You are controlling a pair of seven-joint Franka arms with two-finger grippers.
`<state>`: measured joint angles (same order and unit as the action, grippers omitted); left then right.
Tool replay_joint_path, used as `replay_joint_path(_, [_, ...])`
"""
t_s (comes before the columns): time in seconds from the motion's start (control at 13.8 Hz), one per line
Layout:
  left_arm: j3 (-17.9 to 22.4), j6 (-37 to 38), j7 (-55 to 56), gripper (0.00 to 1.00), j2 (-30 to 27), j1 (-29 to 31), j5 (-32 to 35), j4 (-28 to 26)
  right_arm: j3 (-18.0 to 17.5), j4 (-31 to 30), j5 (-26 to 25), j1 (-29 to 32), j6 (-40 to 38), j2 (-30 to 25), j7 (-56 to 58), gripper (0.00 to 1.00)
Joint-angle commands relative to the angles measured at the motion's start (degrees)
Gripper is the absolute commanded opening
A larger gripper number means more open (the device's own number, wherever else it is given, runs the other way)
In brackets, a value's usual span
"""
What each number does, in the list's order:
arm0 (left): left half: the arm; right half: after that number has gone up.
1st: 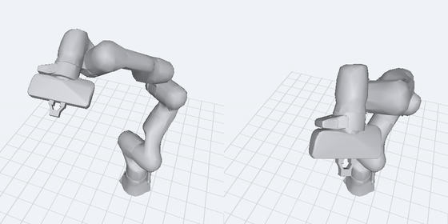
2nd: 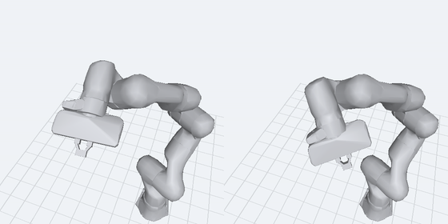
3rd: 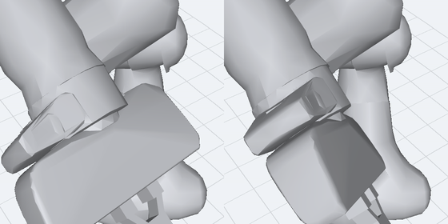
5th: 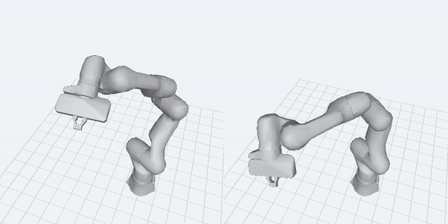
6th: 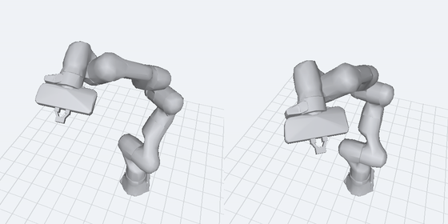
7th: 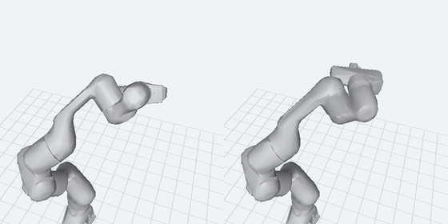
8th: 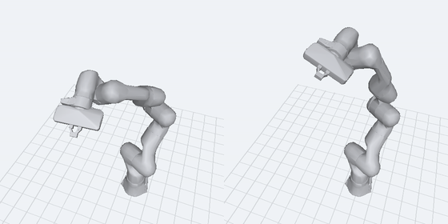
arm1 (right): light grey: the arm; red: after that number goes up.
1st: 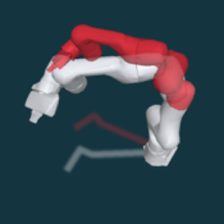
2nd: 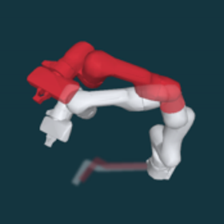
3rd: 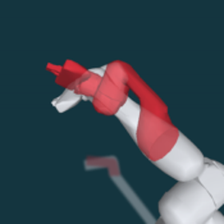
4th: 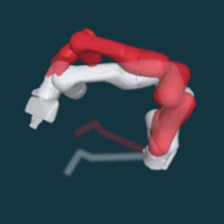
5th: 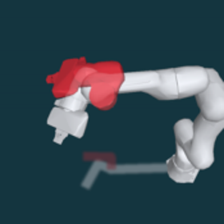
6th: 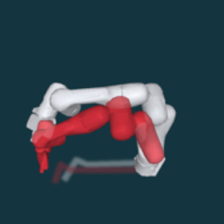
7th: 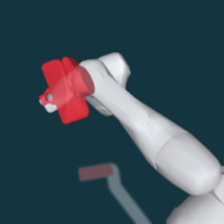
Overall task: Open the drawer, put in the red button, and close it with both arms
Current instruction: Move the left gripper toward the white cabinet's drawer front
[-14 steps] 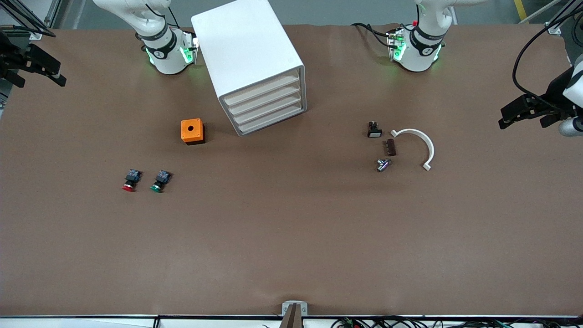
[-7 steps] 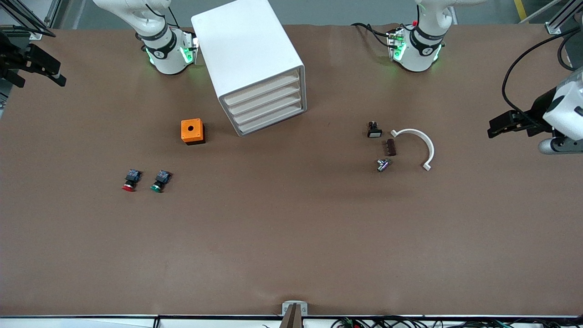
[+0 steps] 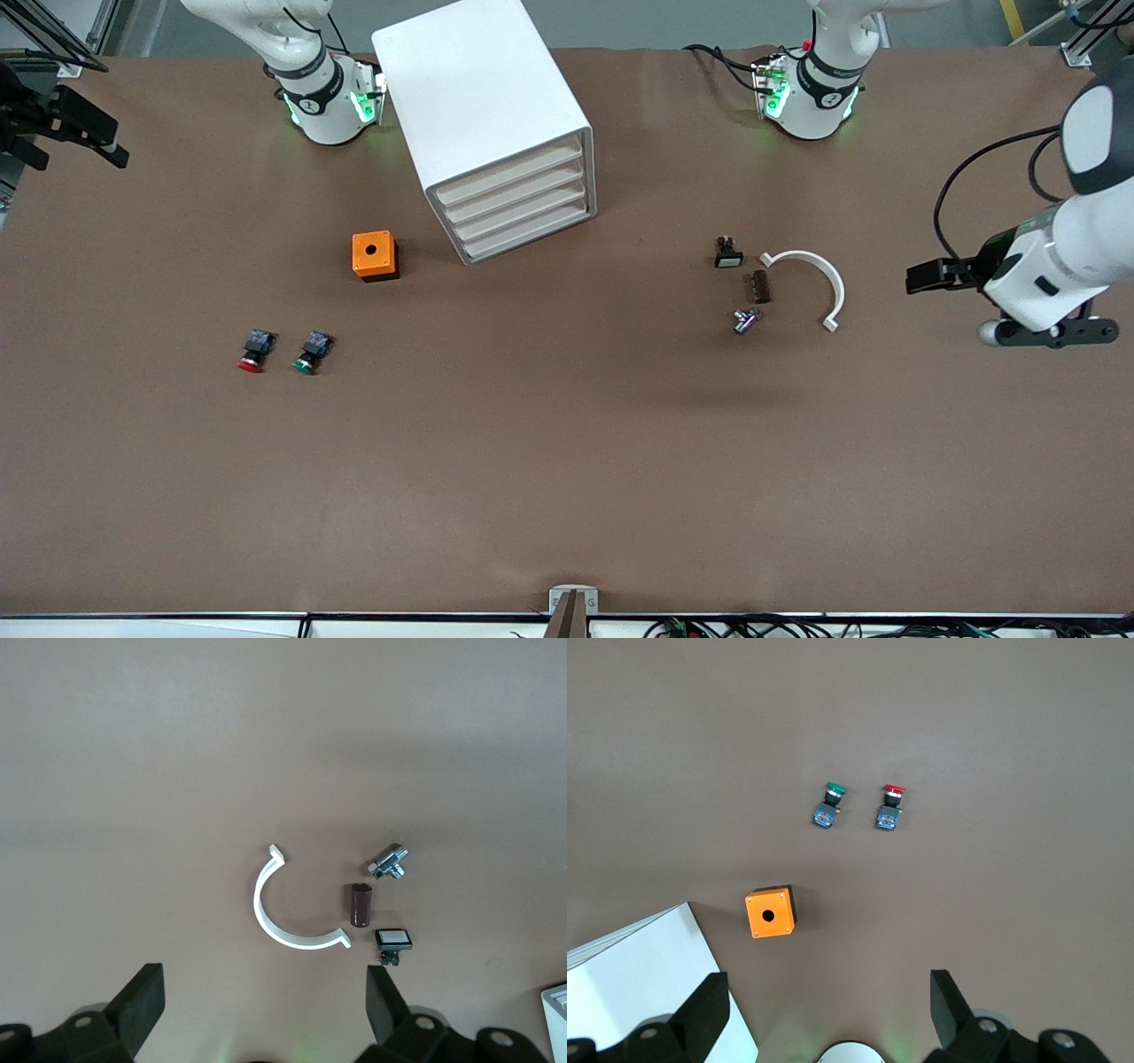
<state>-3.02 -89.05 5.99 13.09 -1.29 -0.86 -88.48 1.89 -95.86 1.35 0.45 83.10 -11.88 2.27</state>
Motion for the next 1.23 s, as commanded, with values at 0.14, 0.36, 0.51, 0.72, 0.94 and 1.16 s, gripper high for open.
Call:
replay_joint_path(0.14, [-0.1, -0.7, 6.8, 1.00, 6.1, -3.0, -1.0, 2.5, 0.1, -1.1, -0.6, -0.4, 0.0, -1.4, -0.1, 1.00])
replay_joint_path(0.36, [-0.1, -2.9, 15.4, 1.00, 10.1, -5.6, -1.1, 4.8, 0.1, -1.1, -0.6, -0.4, -0.3, -1.4, -0.1, 1.00])
replay_joint_path(0.51, [-0.1, -4.5, 20.0, 1.00, 11.6, -6.5, -2.6, 4.8, 0.1, -1.1, -0.6, -0.4, -0.3, -1.4, -0.1, 1.00])
replay_joint_path(0.72, [-0.1, -4.9, 25.5, 1.00, 14.7, -7.9, -6.1, 6.1, 0.1, -1.1, -0.6, -0.4, -0.3, -1.4, -0.1, 1.00])
replay_joint_path(0.94, [-0.1, -4.9, 33.5, 1.00, 18.4, -10.7, -6.3, 8.4, 0.1, -1.1, -0.6, -0.4, -0.3, -1.4, -0.1, 1.00])
replay_joint_path(1.16, [-0.2, -5.3, 41.8, 1.00, 20.0, -12.0, -13.1, 8.6, 0.1, -1.1, -0.6, -0.4, -0.3, -1.4, -0.1, 1.00])
